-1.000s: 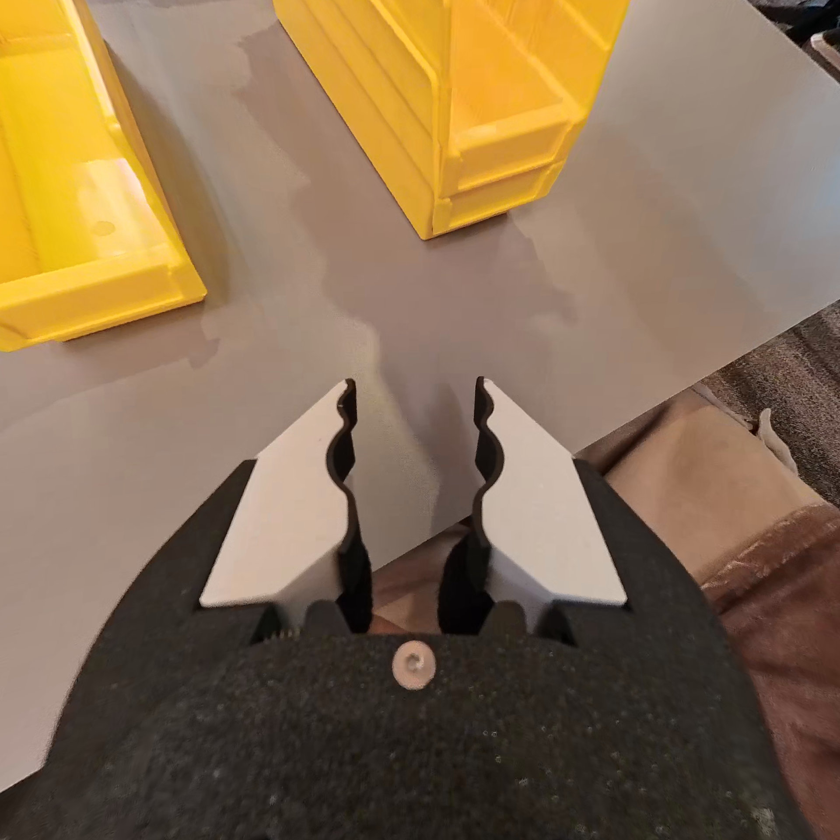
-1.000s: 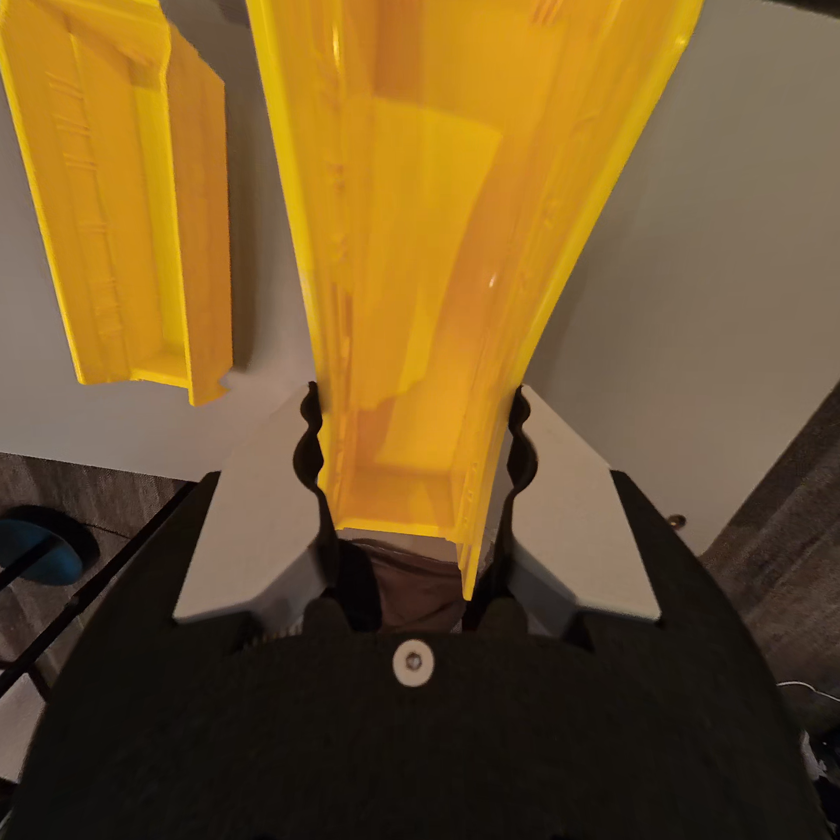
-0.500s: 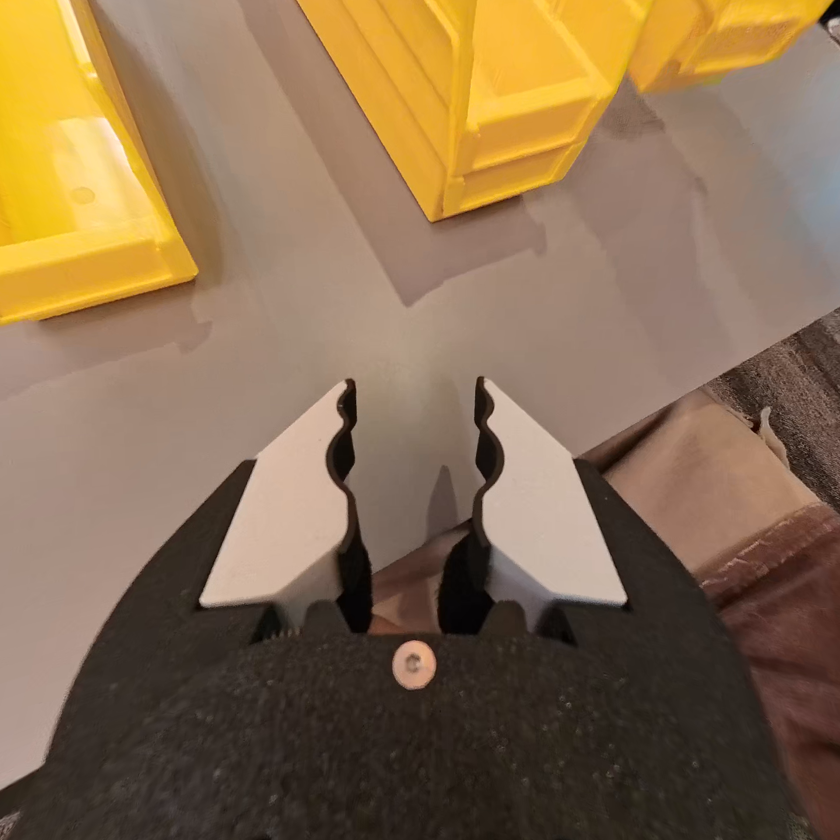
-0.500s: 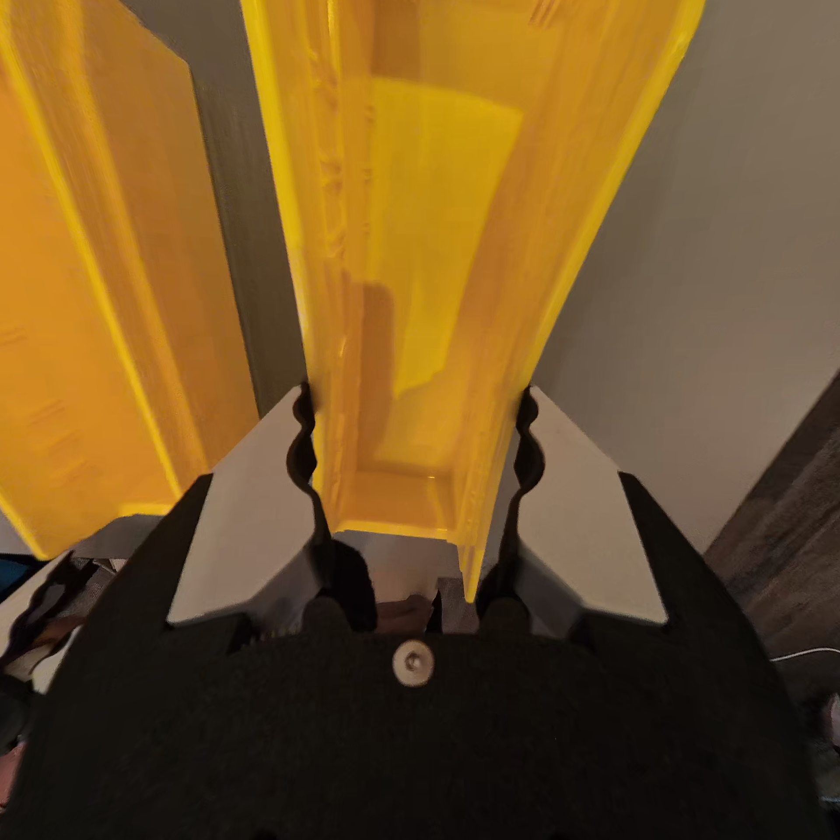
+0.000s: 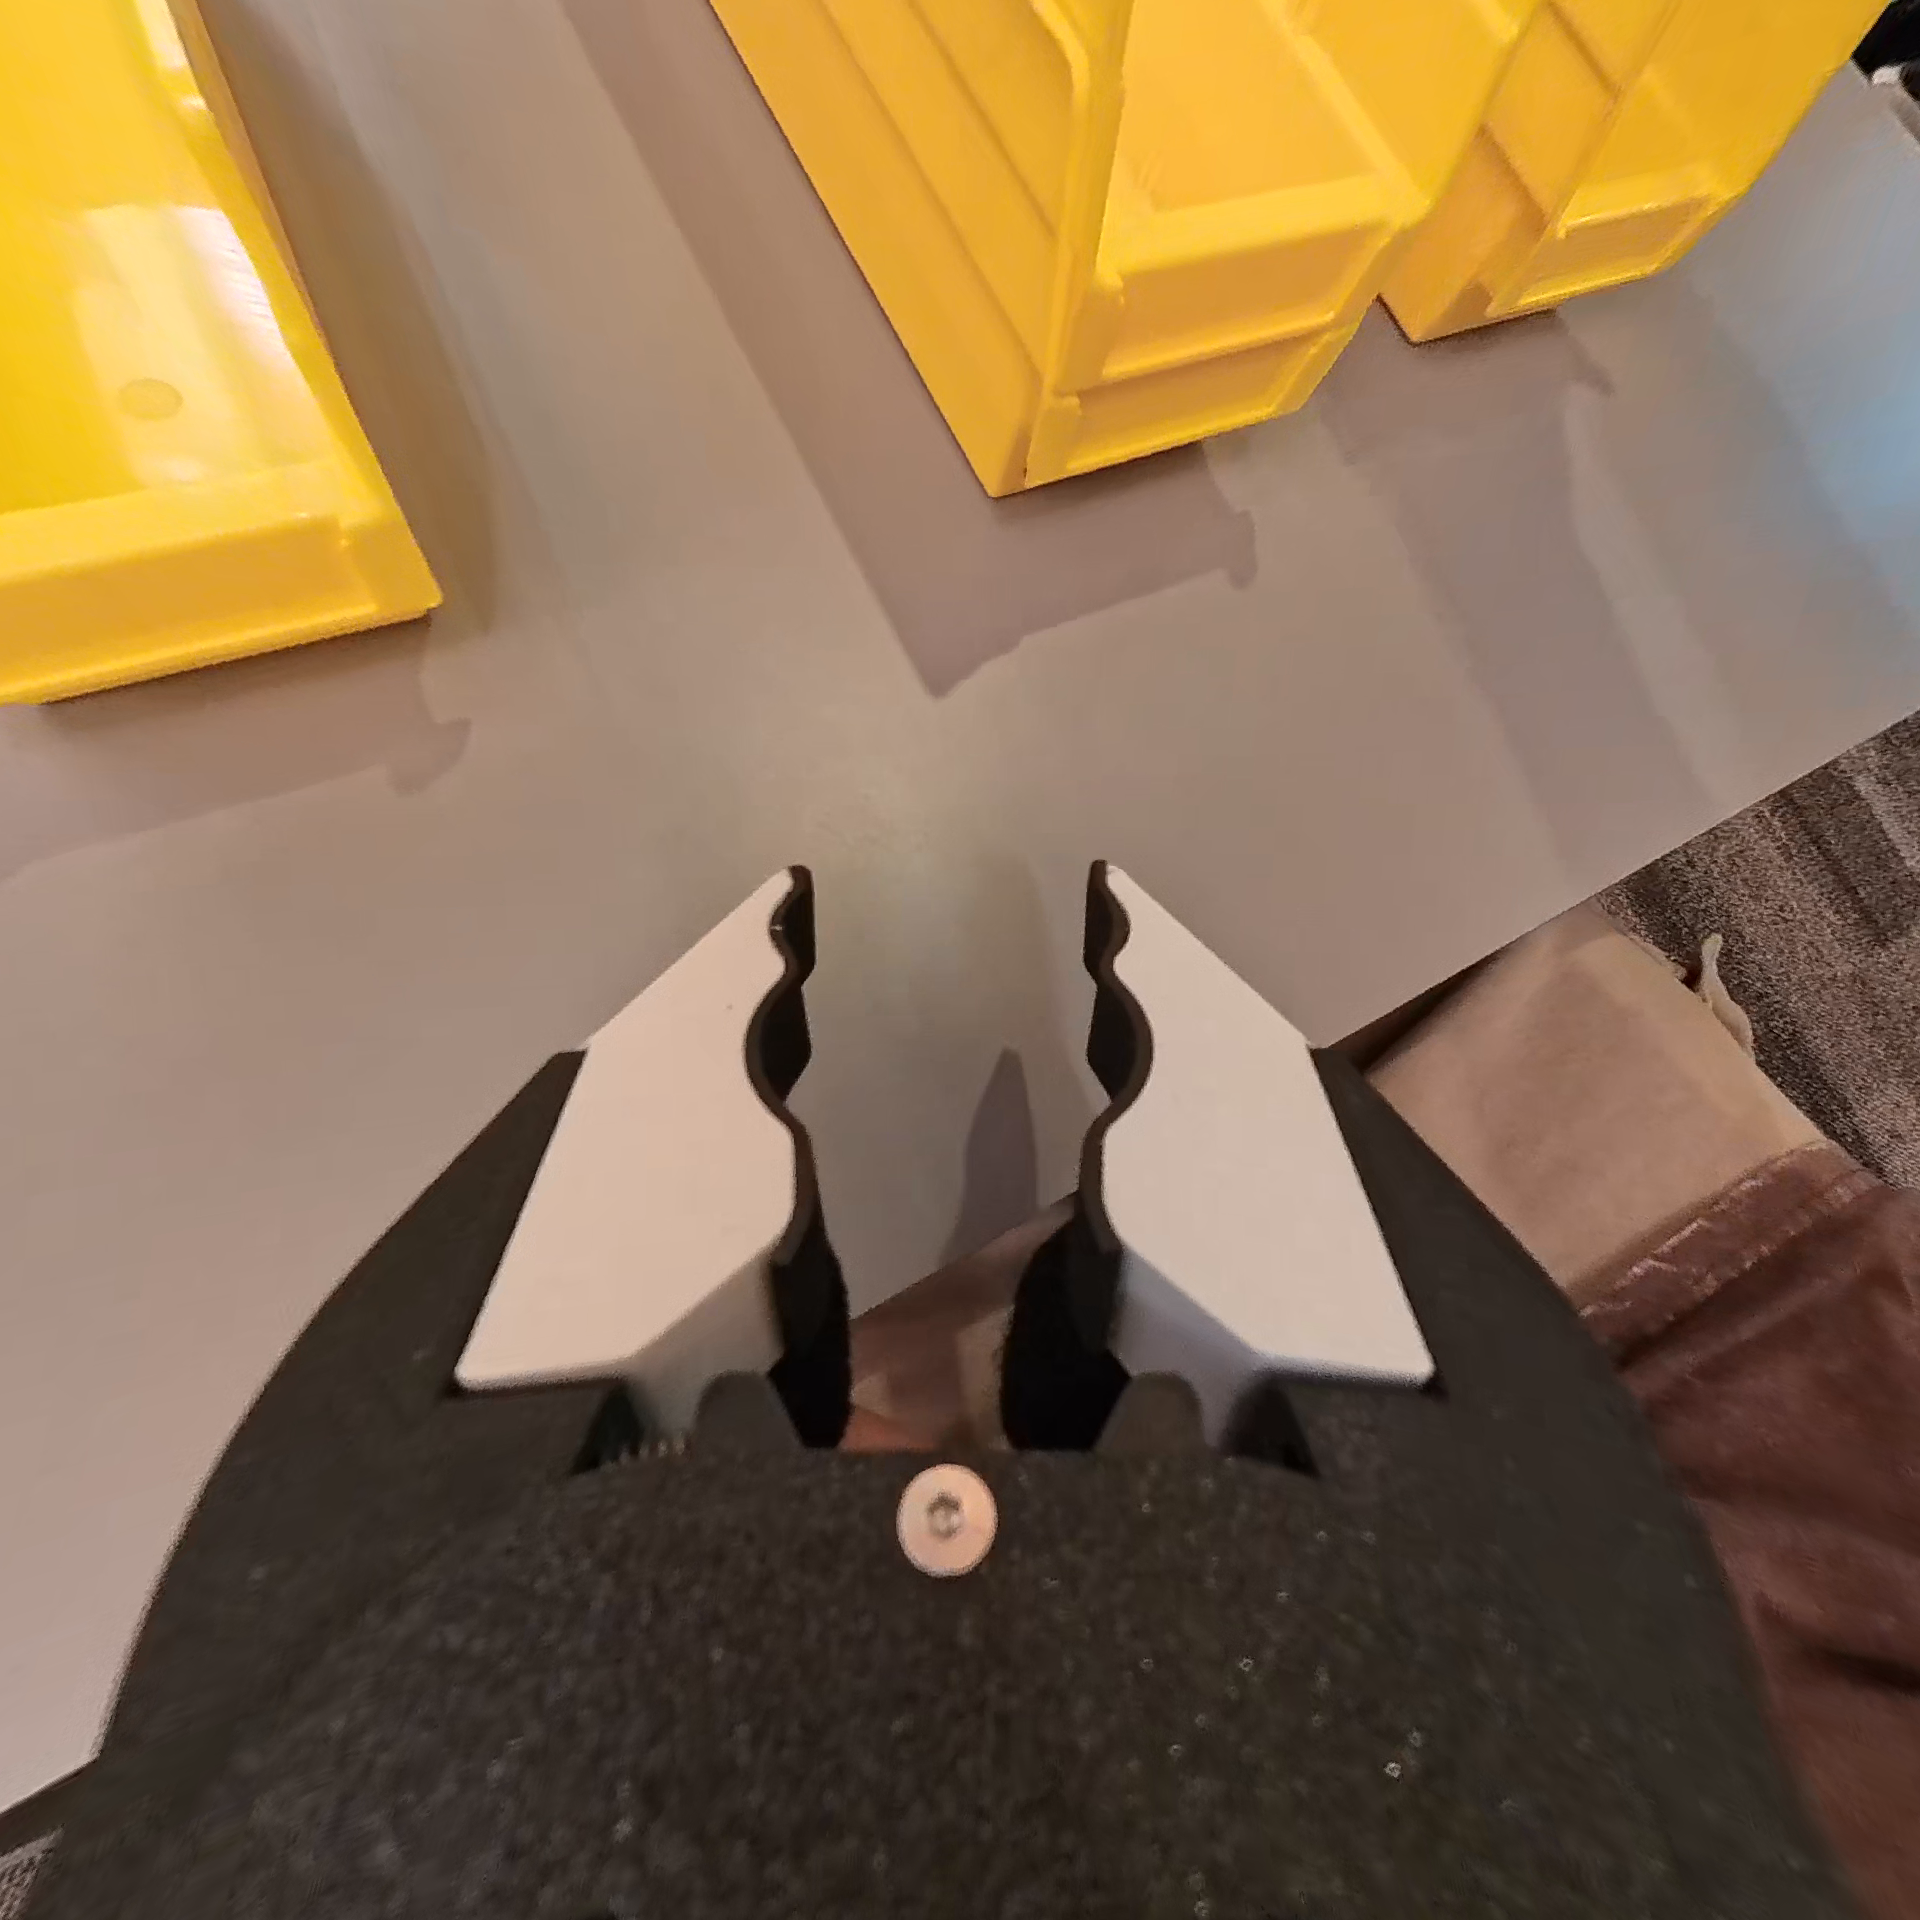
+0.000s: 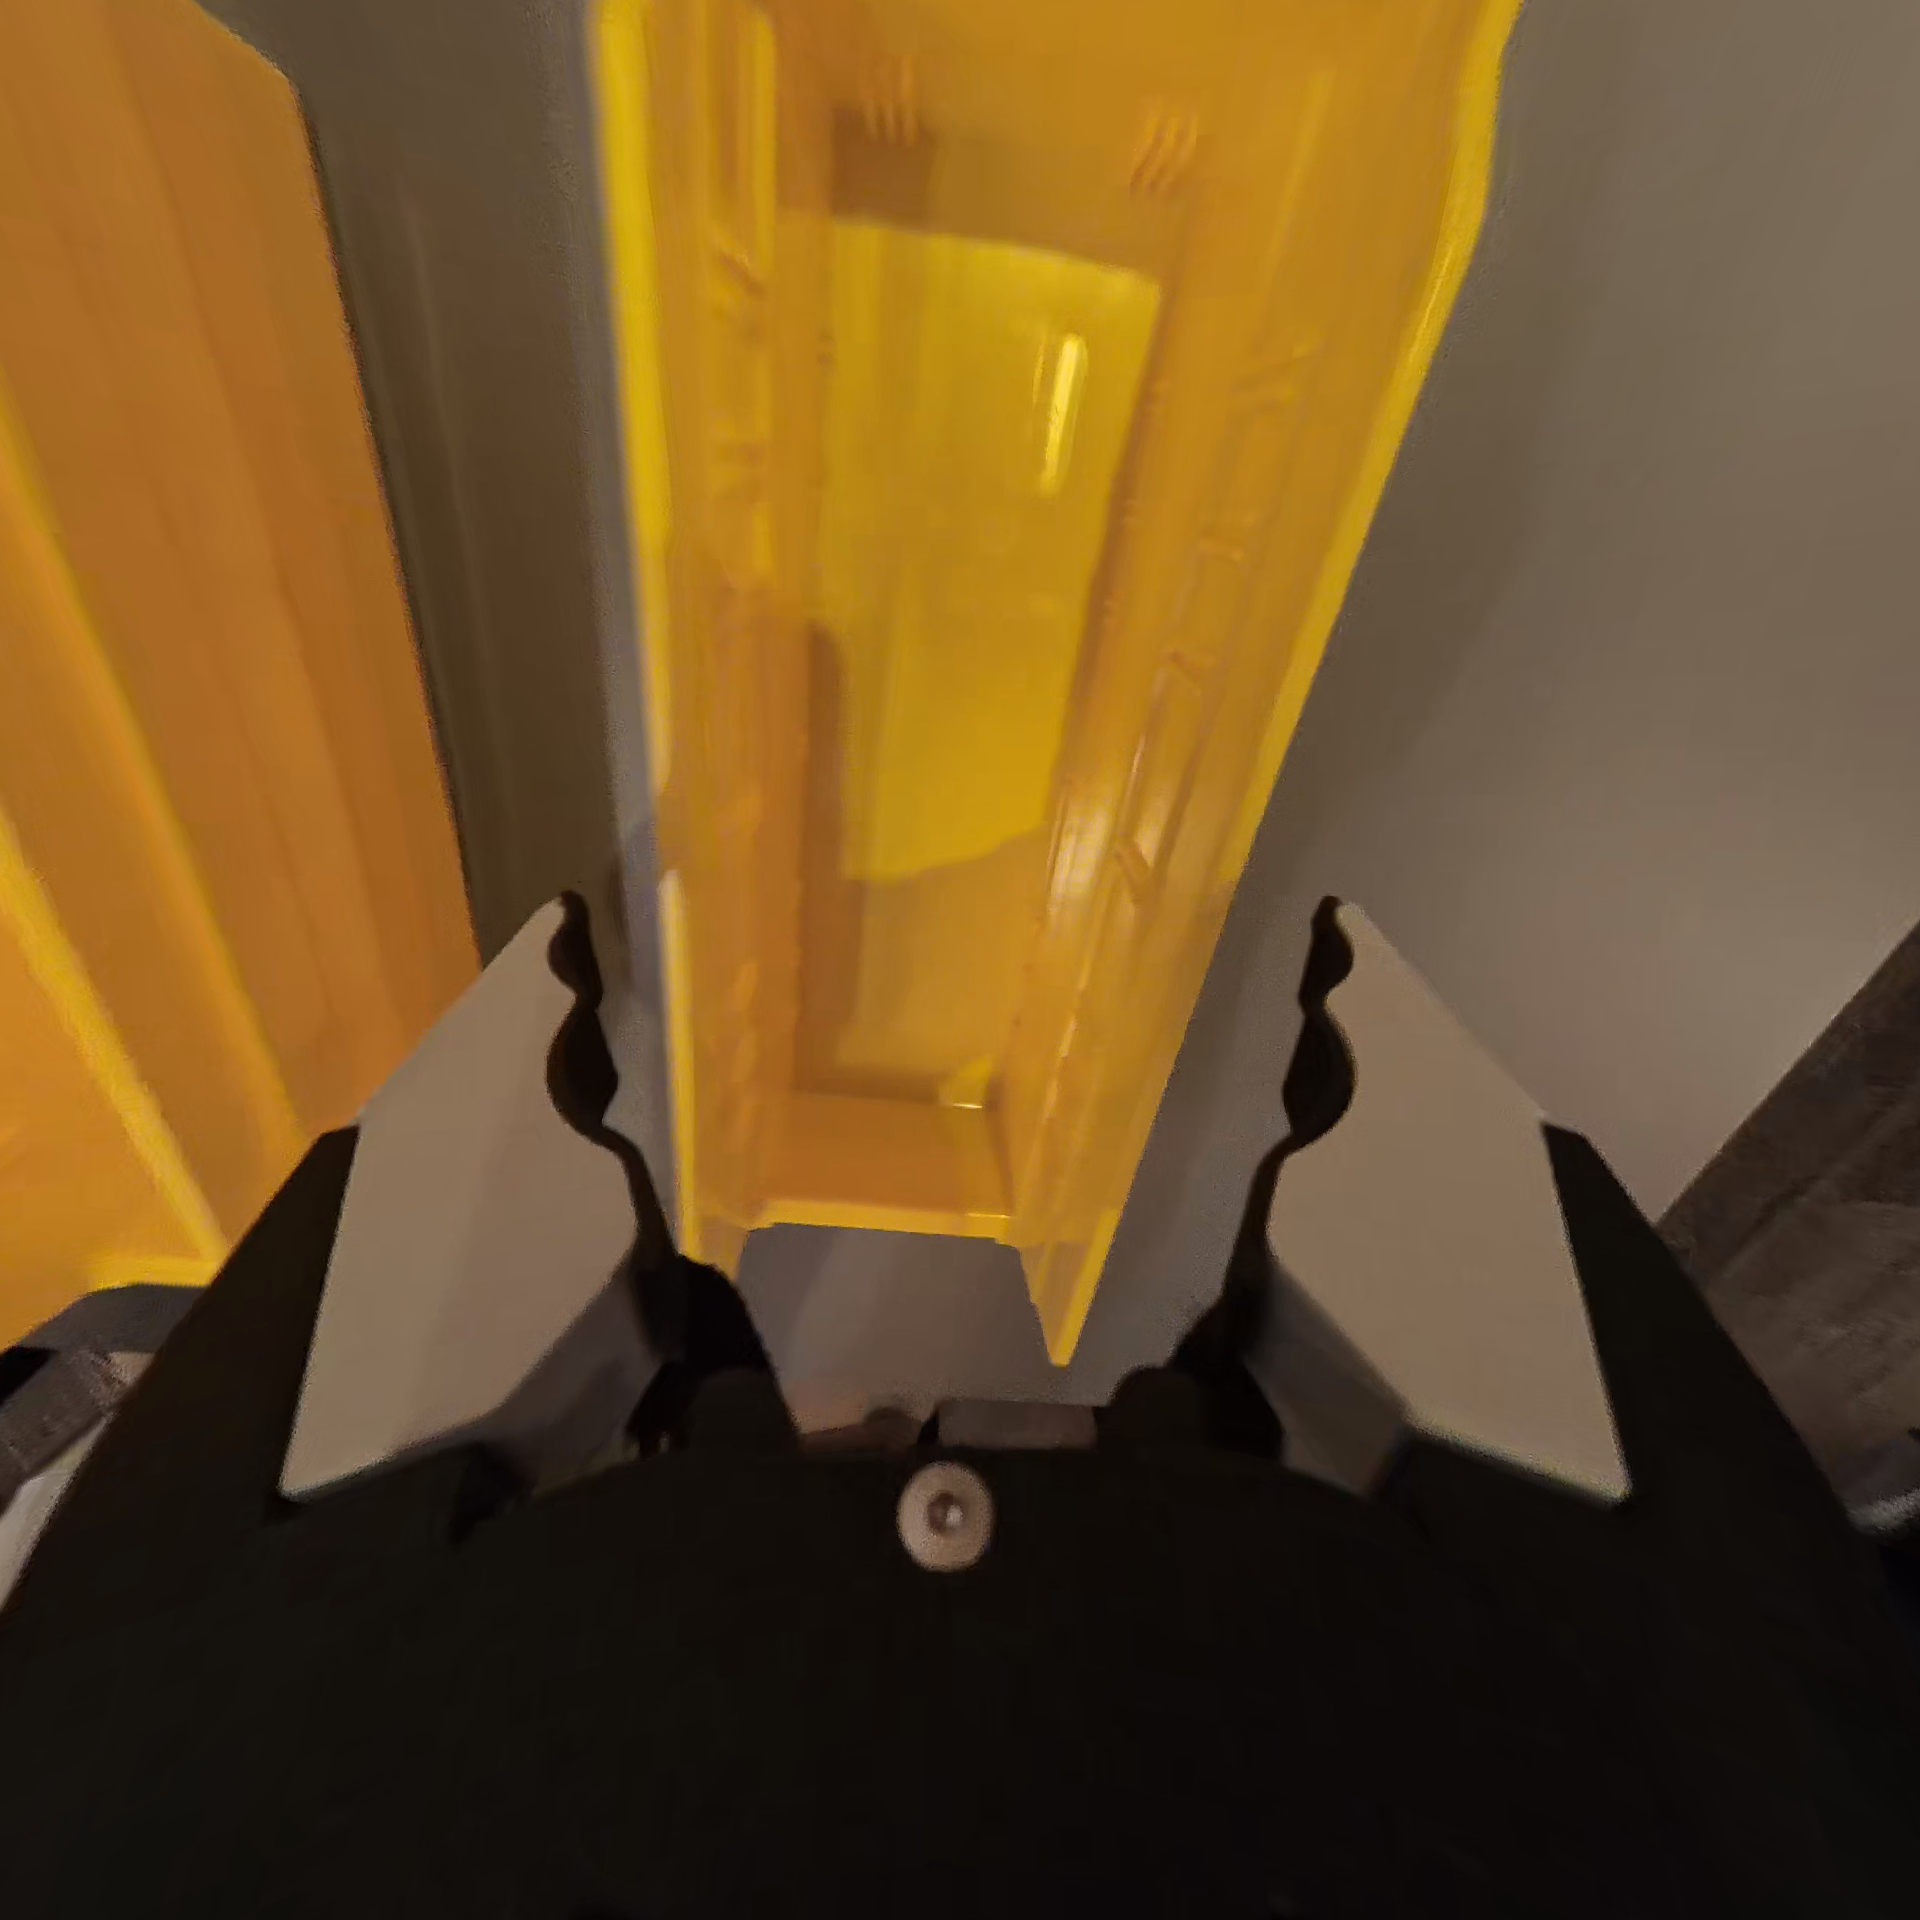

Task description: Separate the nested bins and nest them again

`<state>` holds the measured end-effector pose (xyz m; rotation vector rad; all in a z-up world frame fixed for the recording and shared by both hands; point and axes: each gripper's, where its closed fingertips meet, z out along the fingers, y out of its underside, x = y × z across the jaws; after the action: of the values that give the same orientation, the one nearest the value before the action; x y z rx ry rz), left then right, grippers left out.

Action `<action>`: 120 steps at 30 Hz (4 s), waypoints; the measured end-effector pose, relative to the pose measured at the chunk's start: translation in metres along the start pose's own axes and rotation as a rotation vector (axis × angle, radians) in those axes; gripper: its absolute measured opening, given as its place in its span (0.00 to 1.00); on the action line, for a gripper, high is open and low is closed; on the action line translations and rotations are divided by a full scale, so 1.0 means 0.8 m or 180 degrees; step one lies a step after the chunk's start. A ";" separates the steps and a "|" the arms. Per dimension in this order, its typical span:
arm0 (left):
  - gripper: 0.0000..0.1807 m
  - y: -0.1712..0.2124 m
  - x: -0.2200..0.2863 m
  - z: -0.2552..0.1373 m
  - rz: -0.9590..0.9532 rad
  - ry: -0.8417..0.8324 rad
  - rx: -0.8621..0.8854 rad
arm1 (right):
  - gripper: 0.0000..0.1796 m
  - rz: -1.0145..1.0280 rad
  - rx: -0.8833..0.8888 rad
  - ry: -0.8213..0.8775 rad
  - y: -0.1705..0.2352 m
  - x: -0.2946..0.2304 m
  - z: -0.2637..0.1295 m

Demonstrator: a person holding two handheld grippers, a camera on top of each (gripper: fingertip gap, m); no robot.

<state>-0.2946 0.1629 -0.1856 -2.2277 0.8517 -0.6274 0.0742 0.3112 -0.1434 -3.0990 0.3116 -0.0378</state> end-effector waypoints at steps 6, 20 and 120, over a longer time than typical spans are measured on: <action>0.28 0.000 0.007 -0.002 0.0047 0.0033 0.0011 | 0.75 -0.0153 0.0664 -0.0329 -0.027 -0.104 -0.089; 0.28 0.009 -0.001 -0.009 0.0112 -0.0060 -0.0023 | 0.65 0.0033 0.0274 -0.0179 0.000 -0.230 -0.017; 0.21 -0.028 -0.015 -0.022 -0.0099 -0.0227 0.0435 | 0.42 -0.0715 0.3257 -0.0184 0.295 -0.088 0.013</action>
<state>-0.3045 0.1773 -0.1602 -2.1302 0.7183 -0.5988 -0.0416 0.0945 -0.1624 -2.0941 -0.0641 -0.0805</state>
